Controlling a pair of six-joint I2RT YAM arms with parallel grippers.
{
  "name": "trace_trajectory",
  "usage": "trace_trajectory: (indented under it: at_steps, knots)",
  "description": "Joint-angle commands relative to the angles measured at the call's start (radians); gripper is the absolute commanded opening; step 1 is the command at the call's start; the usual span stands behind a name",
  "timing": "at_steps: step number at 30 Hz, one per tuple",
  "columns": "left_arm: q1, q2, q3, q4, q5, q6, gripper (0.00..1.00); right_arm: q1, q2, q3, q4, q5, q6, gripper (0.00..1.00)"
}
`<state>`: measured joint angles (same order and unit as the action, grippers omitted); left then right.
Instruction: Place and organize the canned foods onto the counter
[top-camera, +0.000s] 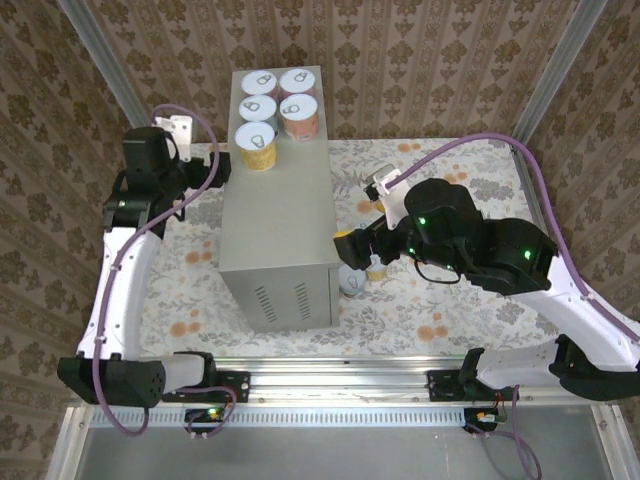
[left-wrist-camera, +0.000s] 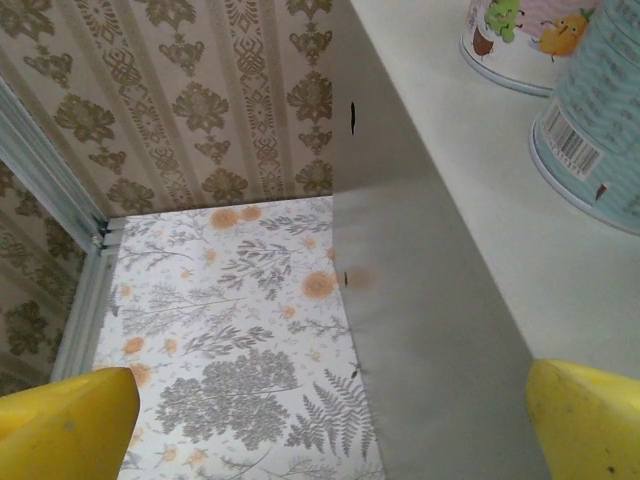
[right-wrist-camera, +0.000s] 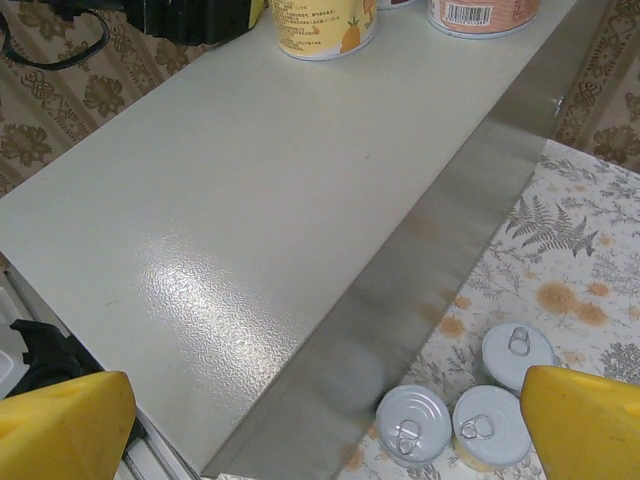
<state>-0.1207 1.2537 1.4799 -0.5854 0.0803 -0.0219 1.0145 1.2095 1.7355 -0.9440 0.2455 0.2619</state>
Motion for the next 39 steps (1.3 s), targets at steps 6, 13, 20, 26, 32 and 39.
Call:
trace_trajectory:
  at_steps: [6,13,20,26,32,39]
  knots:
    - [0.013,0.053,0.034,0.006,0.089,-0.029,1.00,-0.008,-0.034,-0.036,0.048,0.027,0.008,1.00]
    - [0.009,0.071,0.043,0.015,0.111,-0.035,1.00,-0.013,-0.049,-0.052,0.051,0.024,0.006,1.00]
    - [-0.005,0.078,0.042,0.018,0.108,-0.038,1.00,-0.015,-0.065,-0.068,0.056,0.023,0.010,1.00]
    - [-0.019,0.086,0.046,0.016,0.105,-0.035,1.00,-0.015,-0.077,-0.082,0.058,0.024,0.011,1.00]
    - [-0.030,0.096,0.056,0.010,0.092,-0.033,1.00,-0.015,-0.090,-0.098,0.063,0.024,0.016,1.00]
    - [-0.049,0.103,0.060,0.012,0.081,-0.031,1.00,-0.017,-0.101,-0.105,0.060,0.026,0.018,1.00]
